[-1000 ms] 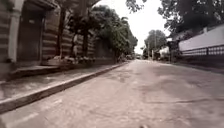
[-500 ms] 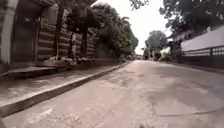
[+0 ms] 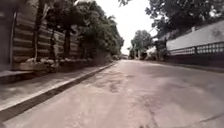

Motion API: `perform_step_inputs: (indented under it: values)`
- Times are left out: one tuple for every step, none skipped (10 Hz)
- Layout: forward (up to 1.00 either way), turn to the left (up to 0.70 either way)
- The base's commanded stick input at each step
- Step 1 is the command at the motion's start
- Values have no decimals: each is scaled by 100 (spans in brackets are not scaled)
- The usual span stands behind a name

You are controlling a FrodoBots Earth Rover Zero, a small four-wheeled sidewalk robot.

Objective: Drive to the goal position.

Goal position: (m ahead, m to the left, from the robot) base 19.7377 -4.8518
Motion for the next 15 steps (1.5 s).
perform_step_inputs:
  values:
    - [70,0]
    - [70,0]
    - [70,0]
    - [70,0]
    - [70,0]
    - [70,0]
    - [70,0]
    - [70,0]
    - [70,0]
    - [70,0]
    - [70,0]
    - [70,0]
    - [70,0]
    - [70,0]
    - [70,0]
